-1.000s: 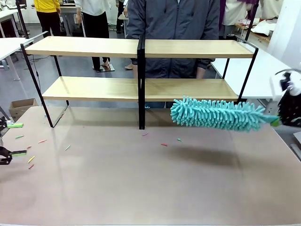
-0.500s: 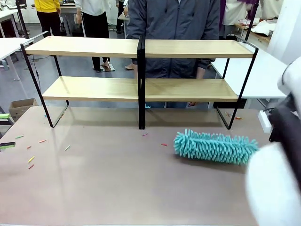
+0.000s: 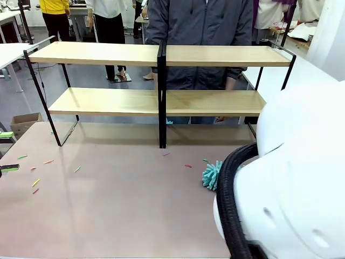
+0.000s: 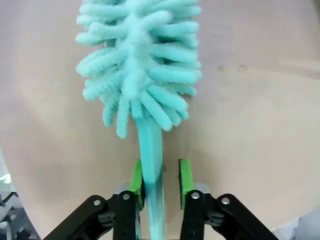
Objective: Clean the shelves.
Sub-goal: Place the Duster on the table.
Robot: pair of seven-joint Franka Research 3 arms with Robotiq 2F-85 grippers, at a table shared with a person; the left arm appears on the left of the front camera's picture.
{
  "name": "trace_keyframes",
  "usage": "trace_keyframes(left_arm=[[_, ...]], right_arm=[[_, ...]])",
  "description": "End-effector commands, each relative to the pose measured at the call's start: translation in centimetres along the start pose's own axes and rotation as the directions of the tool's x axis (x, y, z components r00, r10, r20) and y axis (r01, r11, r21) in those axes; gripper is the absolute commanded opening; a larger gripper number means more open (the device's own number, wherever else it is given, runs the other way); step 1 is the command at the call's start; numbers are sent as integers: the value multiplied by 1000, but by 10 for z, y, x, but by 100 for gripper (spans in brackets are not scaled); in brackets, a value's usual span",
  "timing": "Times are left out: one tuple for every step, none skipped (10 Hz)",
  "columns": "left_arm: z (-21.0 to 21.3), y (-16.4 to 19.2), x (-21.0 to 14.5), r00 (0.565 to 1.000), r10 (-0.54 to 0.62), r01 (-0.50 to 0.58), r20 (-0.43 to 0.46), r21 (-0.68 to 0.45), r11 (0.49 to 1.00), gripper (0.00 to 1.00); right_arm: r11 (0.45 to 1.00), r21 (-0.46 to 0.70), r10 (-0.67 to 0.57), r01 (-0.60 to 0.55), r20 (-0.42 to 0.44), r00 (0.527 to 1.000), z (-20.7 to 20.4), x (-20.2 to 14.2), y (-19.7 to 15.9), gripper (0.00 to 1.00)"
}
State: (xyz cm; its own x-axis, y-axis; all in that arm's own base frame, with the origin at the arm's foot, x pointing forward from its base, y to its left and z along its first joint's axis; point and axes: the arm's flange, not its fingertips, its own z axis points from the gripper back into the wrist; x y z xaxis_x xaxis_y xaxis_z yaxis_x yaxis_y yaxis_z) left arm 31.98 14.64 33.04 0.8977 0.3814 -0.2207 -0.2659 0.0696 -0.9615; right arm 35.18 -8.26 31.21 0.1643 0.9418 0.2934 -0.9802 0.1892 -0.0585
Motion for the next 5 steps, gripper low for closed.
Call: trace_keyframes(left_arm=[[0, -2, -5, 1000, 1, -1, -5, -15, 1000, 100], [0, -2, -5, 1000, 1, -1, -5, -15, 1000, 100], [0, -2, -5, 1000, 1, -1, -5, -15, 1000, 100], [0, -2, -5, 1000, 1, -1, -5, -15, 1000, 100], [0, -2, -5, 1000, 1, -1, -5, -15, 1000, 100]], right_arm=[[994, -91, -46, 60, 144, 988, 12, -7, 147, 72], [978, -104, -152, 182, 245, 958, 46, -14, 137, 100], [955, -51, -256, 292, 354, 900, 75, -19, 132, 100], [913, 37, -381, 407, 438, 814, 103, -23, 128, 100], [844, 175, -522, 506, 485, 702, 125, -25, 125, 100]])
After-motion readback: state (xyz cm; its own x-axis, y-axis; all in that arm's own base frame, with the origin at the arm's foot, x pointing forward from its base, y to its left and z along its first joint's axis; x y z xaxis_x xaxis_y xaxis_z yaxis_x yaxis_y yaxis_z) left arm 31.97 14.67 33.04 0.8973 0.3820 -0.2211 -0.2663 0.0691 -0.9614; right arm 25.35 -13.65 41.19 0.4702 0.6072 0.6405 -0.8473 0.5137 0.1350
